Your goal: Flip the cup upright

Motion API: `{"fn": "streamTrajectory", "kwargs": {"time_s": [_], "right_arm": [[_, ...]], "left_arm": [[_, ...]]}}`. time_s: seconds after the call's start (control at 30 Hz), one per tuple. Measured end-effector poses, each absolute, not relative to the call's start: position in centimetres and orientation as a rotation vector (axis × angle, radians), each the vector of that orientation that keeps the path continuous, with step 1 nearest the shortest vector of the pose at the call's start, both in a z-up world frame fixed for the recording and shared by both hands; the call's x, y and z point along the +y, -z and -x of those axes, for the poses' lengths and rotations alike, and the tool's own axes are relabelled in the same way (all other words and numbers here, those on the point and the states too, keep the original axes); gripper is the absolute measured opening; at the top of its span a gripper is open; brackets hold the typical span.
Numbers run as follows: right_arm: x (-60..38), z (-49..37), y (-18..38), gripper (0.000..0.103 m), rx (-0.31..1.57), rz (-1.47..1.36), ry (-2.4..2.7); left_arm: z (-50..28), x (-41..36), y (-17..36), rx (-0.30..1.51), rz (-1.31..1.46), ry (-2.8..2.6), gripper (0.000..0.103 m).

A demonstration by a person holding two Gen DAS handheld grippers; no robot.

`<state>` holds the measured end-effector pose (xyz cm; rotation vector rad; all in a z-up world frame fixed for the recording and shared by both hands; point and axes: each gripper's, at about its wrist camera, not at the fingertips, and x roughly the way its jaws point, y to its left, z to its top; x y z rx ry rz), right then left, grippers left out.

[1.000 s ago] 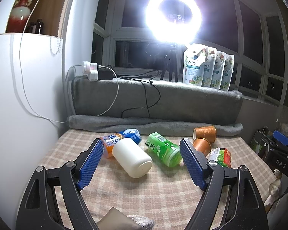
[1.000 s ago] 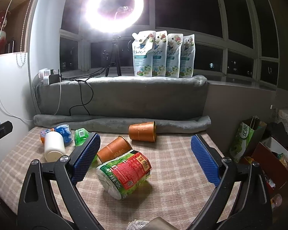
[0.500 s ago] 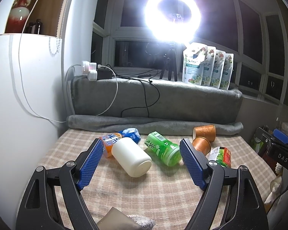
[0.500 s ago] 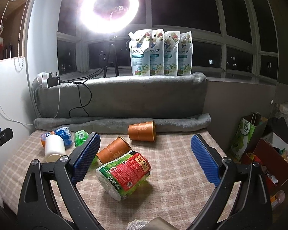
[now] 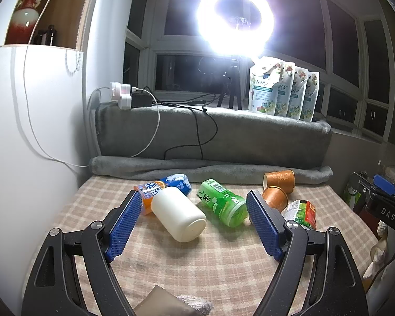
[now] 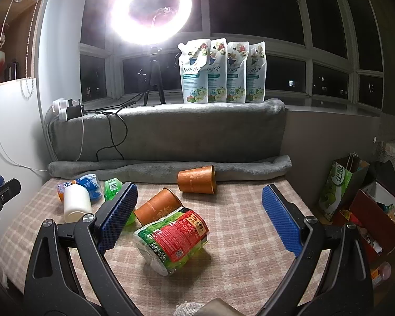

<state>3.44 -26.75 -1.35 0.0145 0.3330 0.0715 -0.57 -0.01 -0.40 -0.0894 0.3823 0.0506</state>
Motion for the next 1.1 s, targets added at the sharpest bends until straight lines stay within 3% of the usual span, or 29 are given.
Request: {"fn": "streamTrajectory", "kwargs": {"time_s": [1.1], "right_arm": [[-25.6,-4.1,1.6,0.097,0.366,-0.017,-0.092]], "left_arm": [[0.4,0.4,1.0,0.4,0.1,-0.048,0.082]]}}
